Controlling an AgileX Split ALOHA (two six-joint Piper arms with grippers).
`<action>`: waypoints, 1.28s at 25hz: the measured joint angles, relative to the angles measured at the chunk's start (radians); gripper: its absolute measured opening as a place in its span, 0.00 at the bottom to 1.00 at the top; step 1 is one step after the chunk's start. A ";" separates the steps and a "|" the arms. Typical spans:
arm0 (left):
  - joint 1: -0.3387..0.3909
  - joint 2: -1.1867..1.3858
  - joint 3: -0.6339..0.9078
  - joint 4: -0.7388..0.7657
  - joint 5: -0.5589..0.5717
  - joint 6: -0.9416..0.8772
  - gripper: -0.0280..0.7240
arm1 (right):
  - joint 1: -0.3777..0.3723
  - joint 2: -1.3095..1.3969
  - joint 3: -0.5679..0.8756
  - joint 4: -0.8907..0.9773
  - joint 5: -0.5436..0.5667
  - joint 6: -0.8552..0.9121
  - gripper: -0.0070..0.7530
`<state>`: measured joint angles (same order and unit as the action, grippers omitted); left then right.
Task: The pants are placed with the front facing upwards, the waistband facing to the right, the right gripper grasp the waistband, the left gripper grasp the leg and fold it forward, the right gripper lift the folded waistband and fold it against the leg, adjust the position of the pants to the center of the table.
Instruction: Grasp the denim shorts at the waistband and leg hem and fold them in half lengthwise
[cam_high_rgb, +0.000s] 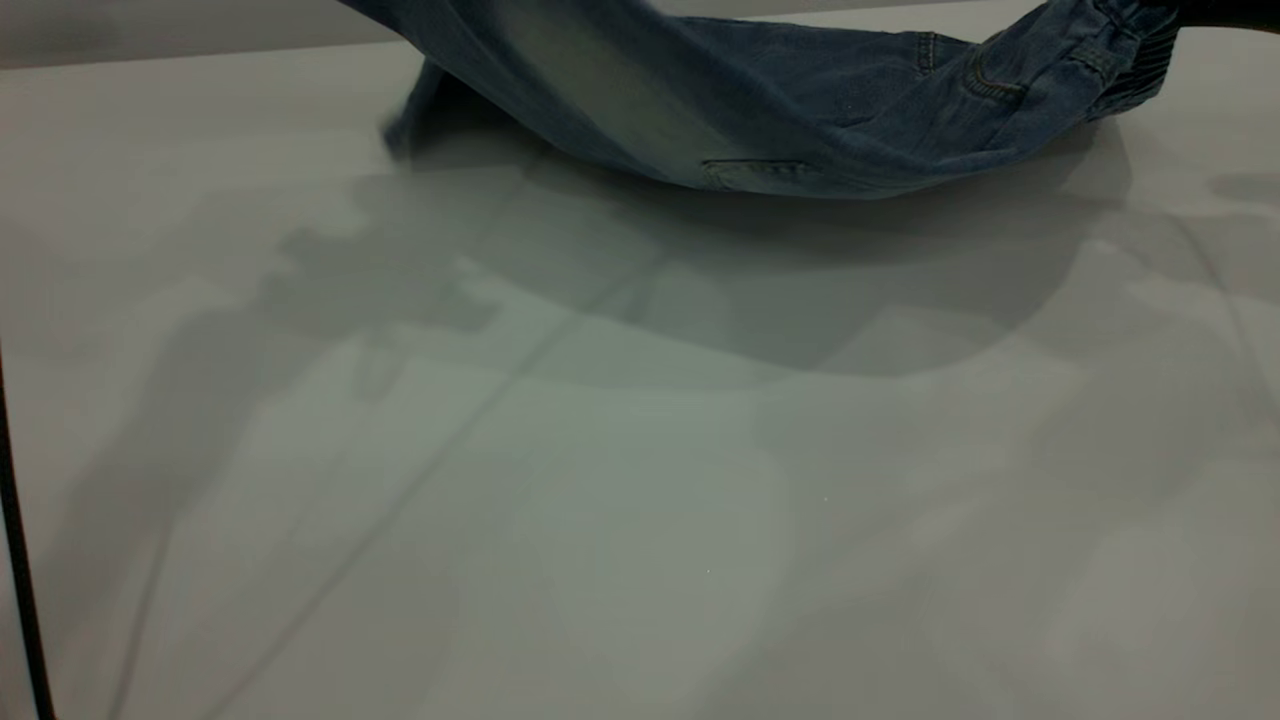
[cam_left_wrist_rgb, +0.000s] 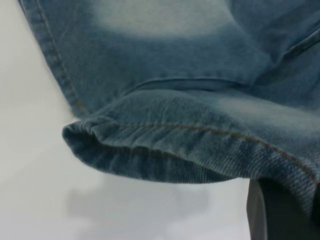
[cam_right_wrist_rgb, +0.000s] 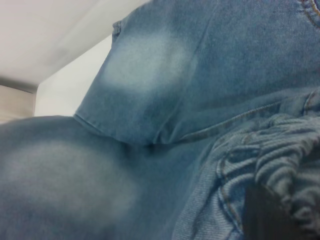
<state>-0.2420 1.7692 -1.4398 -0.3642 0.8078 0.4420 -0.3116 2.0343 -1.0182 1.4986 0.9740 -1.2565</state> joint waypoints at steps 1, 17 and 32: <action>0.000 -0.007 0.000 -0.007 0.003 0.000 0.11 | 0.000 0.000 0.000 0.000 0.003 0.000 0.07; 0.000 -0.051 0.000 0.002 -0.090 0.019 0.11 | 0.000 0.000 -0.007 0.000 0.032 0.006 0.07; 0.001 0.019 0.000 0.025 -0.206 0.018 0.11 | 0.003 0.006 -0.144 -0.151 -0.007 0.220 0.07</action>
<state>-0.2411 1.7885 -1.4398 -0.3393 0.6015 0.4604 -0.3081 2.0399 -1.1620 1.3475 0.9668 -1.0369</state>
